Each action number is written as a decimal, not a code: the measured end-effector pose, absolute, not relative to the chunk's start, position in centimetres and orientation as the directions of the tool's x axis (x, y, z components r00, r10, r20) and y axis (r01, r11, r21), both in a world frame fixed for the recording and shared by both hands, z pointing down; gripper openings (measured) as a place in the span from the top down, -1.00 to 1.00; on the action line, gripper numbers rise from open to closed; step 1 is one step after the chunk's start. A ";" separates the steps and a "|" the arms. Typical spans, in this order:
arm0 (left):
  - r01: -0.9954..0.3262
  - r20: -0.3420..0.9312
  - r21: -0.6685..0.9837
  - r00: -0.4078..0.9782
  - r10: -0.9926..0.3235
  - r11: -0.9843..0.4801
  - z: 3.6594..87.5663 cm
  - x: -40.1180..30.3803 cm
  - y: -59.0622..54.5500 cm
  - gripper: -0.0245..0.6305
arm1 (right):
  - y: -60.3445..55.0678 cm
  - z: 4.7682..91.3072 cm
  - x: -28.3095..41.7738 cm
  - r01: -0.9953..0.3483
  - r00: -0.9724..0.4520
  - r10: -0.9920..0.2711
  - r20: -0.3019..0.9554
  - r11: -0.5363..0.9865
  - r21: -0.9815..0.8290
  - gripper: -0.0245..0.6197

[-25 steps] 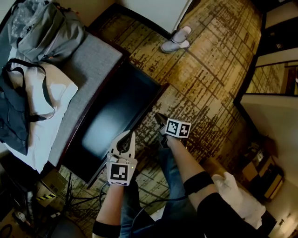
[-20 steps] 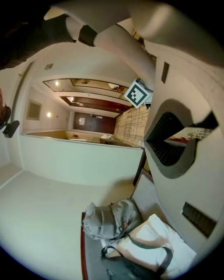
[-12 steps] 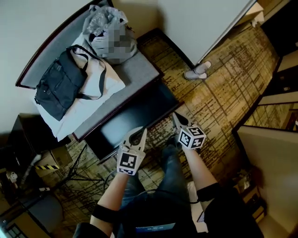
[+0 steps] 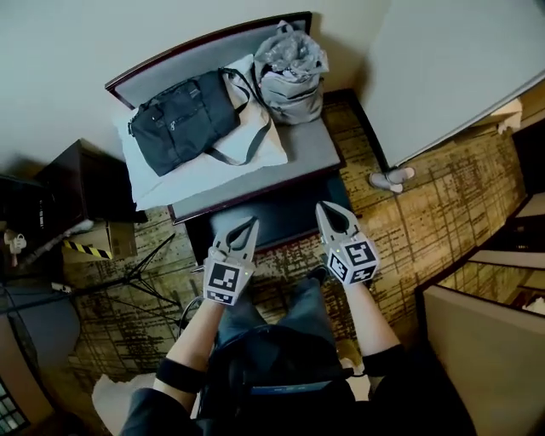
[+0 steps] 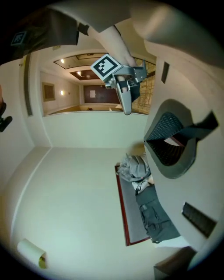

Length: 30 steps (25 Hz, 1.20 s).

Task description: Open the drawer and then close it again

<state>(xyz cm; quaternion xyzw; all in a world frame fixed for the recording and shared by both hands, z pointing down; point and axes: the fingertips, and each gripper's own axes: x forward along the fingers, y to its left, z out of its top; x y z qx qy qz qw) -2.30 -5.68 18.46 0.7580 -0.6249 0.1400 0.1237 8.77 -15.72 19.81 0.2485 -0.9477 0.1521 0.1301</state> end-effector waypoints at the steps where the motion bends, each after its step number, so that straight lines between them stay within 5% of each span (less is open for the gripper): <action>1: -0.985 0.362 -0.001 0.162 -0.918 -0.174 18.0 -3.7 -4.9 0.92 | -14.9 18.9 7.4 -0.490 -0.855 -0.416 0.311 0.844 -0.218 0.92; 15: -0.999 0.344 0.031 -0.005 -0.939 0.017 15.9 -15.2 3.7 0.92 | -7.6 15.6 -4.5 -0.358 -0.913 -0.300 0.278 0.914 -0.189 0.92; 30: -0.998 0.338 -0.031 -0.063 -0.939 0.055 16.5 -12.7 2.6 0.92 | -8.8 15.7 -0.9 -0.305 -0.929 -0.241 0.281 0.929 -0.210 0.92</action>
